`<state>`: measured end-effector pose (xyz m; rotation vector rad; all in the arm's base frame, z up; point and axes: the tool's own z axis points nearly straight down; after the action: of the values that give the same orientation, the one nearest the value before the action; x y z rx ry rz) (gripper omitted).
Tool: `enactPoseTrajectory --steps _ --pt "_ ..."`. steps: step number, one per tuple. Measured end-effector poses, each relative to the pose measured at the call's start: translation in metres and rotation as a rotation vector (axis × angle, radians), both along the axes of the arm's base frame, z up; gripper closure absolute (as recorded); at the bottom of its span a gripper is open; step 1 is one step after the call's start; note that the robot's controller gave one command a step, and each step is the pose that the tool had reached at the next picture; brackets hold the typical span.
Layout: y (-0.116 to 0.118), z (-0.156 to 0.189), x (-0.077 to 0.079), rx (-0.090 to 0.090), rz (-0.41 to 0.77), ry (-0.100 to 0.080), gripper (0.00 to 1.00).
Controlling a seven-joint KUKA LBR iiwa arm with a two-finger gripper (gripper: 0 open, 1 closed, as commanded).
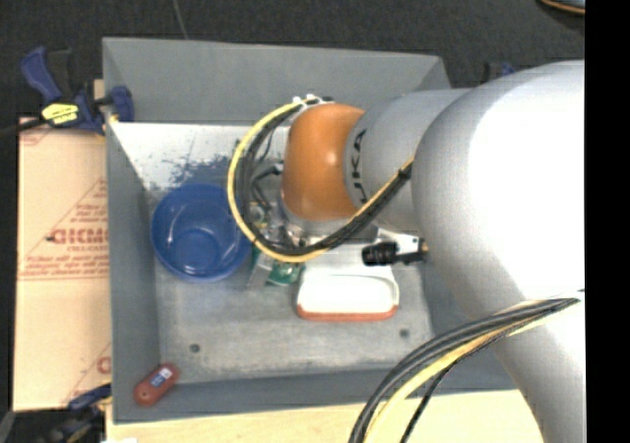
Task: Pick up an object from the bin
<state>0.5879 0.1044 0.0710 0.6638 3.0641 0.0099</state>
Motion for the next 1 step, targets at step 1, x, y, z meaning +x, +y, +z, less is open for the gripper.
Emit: enactPoseTrajectory --steps 1 --pt "-0.0002 0.0132 -0.0008 0.0 0.0 0.002 1.0"
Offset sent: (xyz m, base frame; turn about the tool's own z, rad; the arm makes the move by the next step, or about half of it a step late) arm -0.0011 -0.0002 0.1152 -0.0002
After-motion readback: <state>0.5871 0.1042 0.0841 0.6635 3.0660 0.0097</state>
